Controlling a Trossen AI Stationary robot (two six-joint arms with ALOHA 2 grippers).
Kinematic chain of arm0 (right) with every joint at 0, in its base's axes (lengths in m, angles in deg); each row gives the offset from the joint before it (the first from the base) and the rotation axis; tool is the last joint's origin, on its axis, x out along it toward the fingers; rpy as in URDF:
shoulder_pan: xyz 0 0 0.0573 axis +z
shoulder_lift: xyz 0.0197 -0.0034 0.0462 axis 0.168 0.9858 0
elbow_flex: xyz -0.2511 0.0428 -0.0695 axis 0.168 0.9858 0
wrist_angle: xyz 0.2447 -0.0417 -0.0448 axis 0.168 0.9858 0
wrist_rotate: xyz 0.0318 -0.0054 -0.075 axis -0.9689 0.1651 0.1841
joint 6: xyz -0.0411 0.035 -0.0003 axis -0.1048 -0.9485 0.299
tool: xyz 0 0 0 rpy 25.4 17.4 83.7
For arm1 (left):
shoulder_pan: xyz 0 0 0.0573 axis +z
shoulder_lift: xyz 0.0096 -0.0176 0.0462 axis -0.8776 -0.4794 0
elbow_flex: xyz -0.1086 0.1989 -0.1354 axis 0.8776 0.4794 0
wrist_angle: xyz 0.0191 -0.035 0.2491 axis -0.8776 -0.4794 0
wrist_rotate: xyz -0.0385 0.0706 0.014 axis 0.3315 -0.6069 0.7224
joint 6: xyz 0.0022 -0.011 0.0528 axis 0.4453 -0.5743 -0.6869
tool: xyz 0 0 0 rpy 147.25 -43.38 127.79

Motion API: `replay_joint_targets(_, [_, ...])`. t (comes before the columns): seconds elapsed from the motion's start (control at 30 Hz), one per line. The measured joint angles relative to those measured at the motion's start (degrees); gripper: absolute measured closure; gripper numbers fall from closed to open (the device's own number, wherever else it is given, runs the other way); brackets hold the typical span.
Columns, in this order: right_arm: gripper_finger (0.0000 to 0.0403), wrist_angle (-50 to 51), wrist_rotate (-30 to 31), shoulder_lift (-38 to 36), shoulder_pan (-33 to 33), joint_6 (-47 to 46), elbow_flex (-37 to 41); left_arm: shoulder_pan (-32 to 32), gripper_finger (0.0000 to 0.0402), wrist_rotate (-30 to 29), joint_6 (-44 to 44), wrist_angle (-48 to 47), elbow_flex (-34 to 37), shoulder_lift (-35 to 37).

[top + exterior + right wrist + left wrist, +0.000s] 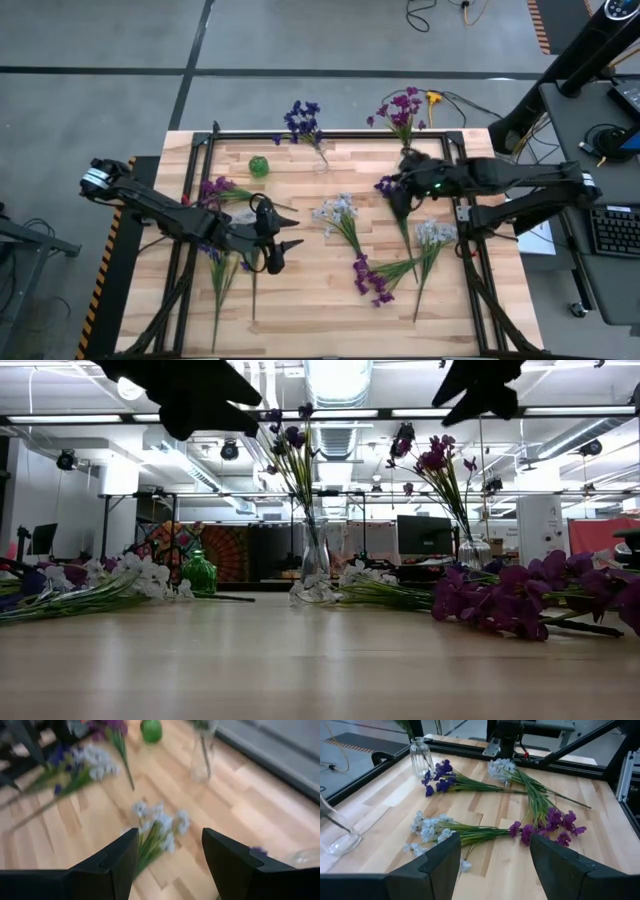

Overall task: Sort flowers into vase by color
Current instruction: Put the middle white flowers into the green vase

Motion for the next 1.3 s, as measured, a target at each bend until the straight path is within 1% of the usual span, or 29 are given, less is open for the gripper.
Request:
replay_joint_targets(0.23, [0.0193,-0.19,-2.78,8.79,0.54,-1.74,0.05,-0.19,0.0182,-0.03,-2.68,0.26,0.17,2.03])
replay_joint_targets(0.43, [0.0190,-0.84,-4.58,16.52,0.54,-4.31,0.07,-0.19,0.0182,-0.07,-2.80,-1.16,0.31,5.27])
replay_joint_targets(0.53, [0.0172,-1.15,-4.63,20.52,0.54,-5.43,0.07,-0.19,0.0182,-0.16,-2.45,-1.21,0.41,7.15])
replay_joint_targets(0.7, [0.0124,-3.10,-4.92,26.98,0.54,-6.78,0.09,-0.17,0.0182,-0.22,-2.38,-1.63,0.51,9.17])
replay_joint_targets(0.87, [0.0089,-10.06,-11.43,32.78,0.54,-6.89,0.09,-0.16,0.0182,-0.20,-2.38,-1.63,0.94,9.84])
replay_joint_targets(0.97, [0.0081,-12.55,-13.69,36.06,0.54,-6.91,0.09,-0.16,0.0182,-0.20,-2.25,-1.67,1.30,9.84])
replay_joint_targets(1.17, [0.0078,-14.25,-13.65,40.92,0.64,-7.65,0.09,-0.16,0.0182,-0.20,-1.29,-1.78,1.64,9.74])
replay_joint_targets(1.3, [0.0078,-16.38,-13.65,42.21,1.16,-7.74,0.09,-0.16,0.0182,-0.22,-1.16,-2.03,1.64,9.47])
